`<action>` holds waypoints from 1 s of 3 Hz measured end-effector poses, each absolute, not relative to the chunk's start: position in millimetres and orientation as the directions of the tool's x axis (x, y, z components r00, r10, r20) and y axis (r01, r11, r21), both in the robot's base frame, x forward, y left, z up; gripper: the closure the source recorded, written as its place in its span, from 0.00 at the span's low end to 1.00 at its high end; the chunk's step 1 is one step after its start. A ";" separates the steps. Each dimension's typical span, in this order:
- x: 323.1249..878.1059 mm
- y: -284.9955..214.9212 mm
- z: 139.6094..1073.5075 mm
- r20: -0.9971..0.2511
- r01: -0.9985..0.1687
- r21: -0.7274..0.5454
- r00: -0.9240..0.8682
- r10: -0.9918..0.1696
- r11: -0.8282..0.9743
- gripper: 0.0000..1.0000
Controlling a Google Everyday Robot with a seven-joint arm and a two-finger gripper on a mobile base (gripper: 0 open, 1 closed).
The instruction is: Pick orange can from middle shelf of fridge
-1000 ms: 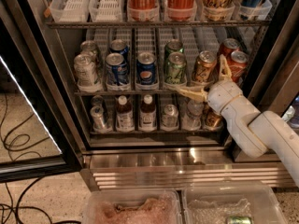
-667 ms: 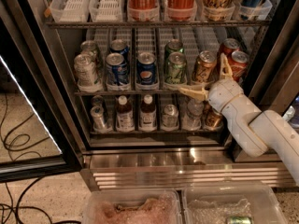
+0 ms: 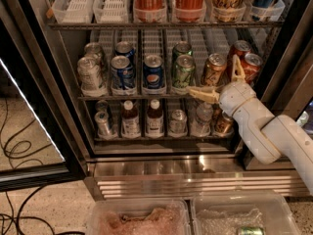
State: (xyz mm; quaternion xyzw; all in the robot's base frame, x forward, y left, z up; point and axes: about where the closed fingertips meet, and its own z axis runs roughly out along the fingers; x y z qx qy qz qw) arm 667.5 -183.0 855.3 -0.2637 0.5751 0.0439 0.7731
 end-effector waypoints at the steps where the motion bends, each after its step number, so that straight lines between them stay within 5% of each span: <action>1: 667.5 -182.9 855.4 -0.912 -0.371 -0.358 0.335 -0.236 0.857 0.00; 3: 669.9 -178.0 863.0 -0.899 -0.383 -0.400 0.341 -0.276 0.833 0.00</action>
Offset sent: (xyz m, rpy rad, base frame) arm 0.0008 0.0022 0.0041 -0.0344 -0.0087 0.0103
